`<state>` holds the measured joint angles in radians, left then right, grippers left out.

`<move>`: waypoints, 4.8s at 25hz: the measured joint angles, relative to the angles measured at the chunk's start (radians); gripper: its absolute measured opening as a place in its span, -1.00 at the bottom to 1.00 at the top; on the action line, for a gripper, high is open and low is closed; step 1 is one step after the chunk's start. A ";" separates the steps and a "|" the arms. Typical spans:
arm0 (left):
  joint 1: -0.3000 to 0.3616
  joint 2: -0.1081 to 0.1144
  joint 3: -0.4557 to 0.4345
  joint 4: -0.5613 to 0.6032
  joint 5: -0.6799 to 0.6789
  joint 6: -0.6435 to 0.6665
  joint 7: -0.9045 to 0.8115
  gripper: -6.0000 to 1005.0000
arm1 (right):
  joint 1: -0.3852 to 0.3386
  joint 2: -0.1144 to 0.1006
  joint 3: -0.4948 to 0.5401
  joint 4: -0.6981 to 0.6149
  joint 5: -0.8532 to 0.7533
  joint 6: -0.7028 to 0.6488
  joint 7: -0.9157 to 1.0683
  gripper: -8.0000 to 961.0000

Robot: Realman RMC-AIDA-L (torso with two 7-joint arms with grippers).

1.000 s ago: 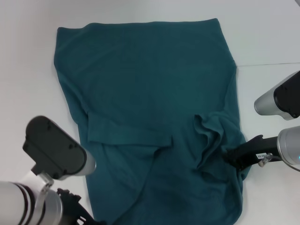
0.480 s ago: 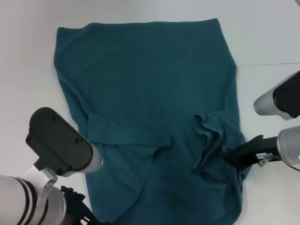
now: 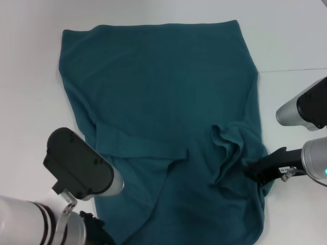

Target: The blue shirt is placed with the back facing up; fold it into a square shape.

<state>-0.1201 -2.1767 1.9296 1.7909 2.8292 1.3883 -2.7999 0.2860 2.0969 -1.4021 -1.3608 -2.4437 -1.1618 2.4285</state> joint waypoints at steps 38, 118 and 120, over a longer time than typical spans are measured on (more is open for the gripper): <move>-0.072 0.008 -0.028 -0.148 -0.011 -0.041 0.002 0.31 | 0.009 0.000 0.000 0.005 0.000 0.001 0.003 -0.85; 0.070 0.002 -0.360 0.102 -0.090 0.153 0.228 -0.90 | -0.315 0.015 0.278 -0.244 0.371 -0.312 -0.502 -0.84; 0.076 0.002 -0.361 0.113 -0.090 0.158 0.228 -0.90 | -0.327 0.015 0.288 -0.244 0.390 -0.312 -0.520 -0.84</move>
<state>-0.0440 -2.1752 1.5688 1.9035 2.7395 1.5468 -2.5724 -0.0409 2.1122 -1.1142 -1.6046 -2.0532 -1.4733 1.9083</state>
